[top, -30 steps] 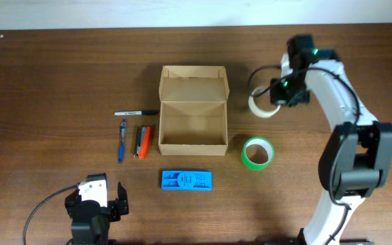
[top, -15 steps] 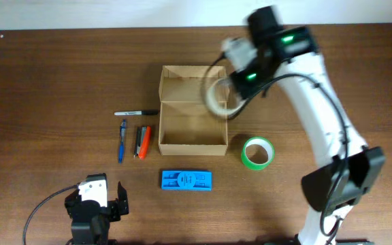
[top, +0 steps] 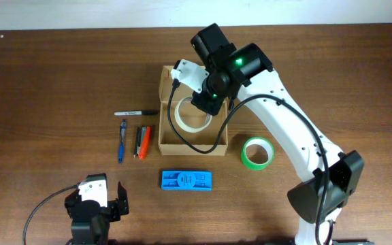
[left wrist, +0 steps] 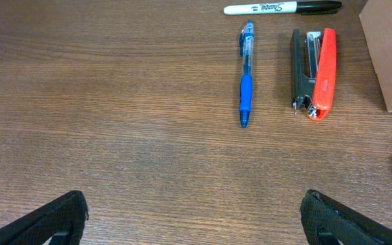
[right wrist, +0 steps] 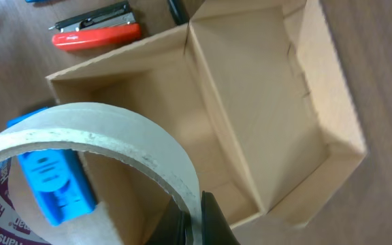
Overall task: Pack container
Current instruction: 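Carry the white tape roll into the box and release it, then move the right gripper to the green tape roll and grasp it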
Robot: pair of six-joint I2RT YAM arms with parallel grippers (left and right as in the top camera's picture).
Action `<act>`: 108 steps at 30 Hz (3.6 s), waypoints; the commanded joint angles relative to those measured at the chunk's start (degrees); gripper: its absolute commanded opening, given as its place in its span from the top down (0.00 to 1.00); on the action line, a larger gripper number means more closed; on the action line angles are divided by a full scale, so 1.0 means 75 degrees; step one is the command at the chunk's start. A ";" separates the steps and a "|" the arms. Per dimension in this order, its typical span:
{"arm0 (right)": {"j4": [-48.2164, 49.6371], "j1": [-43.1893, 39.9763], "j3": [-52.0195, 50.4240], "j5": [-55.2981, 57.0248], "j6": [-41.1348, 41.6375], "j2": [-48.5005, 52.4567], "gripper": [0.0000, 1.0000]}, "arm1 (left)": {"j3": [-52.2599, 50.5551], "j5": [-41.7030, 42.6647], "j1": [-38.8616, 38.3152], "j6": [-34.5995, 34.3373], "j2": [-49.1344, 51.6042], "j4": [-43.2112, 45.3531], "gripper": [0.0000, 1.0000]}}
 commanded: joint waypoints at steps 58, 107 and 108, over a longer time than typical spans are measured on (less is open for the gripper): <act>0.0309 0.0000 0.0769 0.0169 -0.0822 0.1244 0.01 | -0.0070 0.0082 0.0041 0.0117 -0.0052 0.0015 0.00; 0.3115 -0.3188 -0.8504 0.0621 0.5222 -0.3783 0.01 | -0.0070 0.0082 0.0041 0.0117 -0.0052 0.0015 0.01; 0.3214 -0.3188 -0.8600 0.0627 0.5278 -0.3689 0.01 | -0.0070 0.0085 0.0041 0.0117 -0.0052 0.0015 0.00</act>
